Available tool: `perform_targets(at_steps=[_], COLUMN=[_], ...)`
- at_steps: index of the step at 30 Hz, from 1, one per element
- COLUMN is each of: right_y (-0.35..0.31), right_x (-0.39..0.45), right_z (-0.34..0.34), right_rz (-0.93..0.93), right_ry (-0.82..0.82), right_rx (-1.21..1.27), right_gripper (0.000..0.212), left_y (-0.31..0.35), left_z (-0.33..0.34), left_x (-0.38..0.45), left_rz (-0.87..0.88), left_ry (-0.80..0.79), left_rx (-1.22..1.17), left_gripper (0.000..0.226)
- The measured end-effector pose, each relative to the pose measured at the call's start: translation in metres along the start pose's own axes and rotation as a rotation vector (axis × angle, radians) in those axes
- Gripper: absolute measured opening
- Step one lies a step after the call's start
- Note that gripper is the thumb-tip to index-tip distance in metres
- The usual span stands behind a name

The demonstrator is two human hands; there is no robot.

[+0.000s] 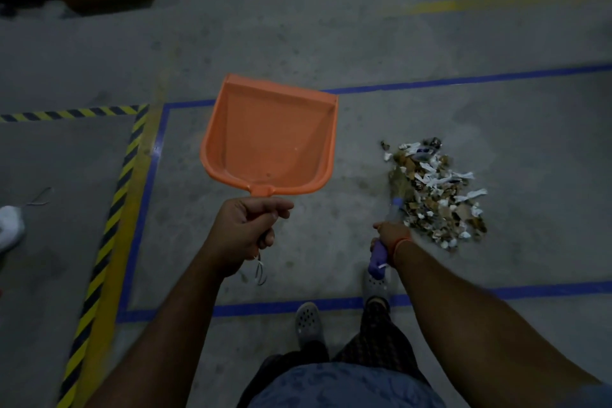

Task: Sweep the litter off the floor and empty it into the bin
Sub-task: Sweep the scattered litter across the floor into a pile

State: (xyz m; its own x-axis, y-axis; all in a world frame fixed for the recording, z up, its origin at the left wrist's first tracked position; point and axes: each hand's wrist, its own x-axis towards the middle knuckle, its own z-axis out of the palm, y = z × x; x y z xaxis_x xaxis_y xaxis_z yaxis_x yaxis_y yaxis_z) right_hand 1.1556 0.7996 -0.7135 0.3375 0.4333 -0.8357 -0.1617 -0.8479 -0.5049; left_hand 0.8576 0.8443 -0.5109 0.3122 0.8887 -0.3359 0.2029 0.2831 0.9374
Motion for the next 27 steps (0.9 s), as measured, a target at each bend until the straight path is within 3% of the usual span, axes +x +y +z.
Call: perform_targets(at_steps=[2,5,11,20,27], right_y=[0.001,-0.003,-0.013,0.039,0.121], right_x=[-0.005,-0.021,-0.077,-0.163,-0.2], right_z=[0.004,0.014,0.004,-0.054,-0.101], right_rz=[0.007,0.007,-0.037,-0.111,-0.158], right_ry=[0.023,0.057,-0.103,-0.147,0.099], right_rx=[0.128,0.43,0.773,0.762,0.638], right_gripper=[0.022,0.023,0.023,0.012,0.016], left_y=[0.0,0.001,0.001,-0.01,-0.011], left_z=[0.002,0.004,0.001,0.02,0.073], left_x=[0.003,0.005,0.007,0.014,0.031], left_rz=[0.008,0.024,0.054,0.038,-0.006], left_ry=[-0.023,-0.061,-0.119,-0.245,-0.418], left_rx=[0.001,0.004,-0.021,0.01,0.041], left_gripper=[0.03,0.029,0.034,0.033,0.036])
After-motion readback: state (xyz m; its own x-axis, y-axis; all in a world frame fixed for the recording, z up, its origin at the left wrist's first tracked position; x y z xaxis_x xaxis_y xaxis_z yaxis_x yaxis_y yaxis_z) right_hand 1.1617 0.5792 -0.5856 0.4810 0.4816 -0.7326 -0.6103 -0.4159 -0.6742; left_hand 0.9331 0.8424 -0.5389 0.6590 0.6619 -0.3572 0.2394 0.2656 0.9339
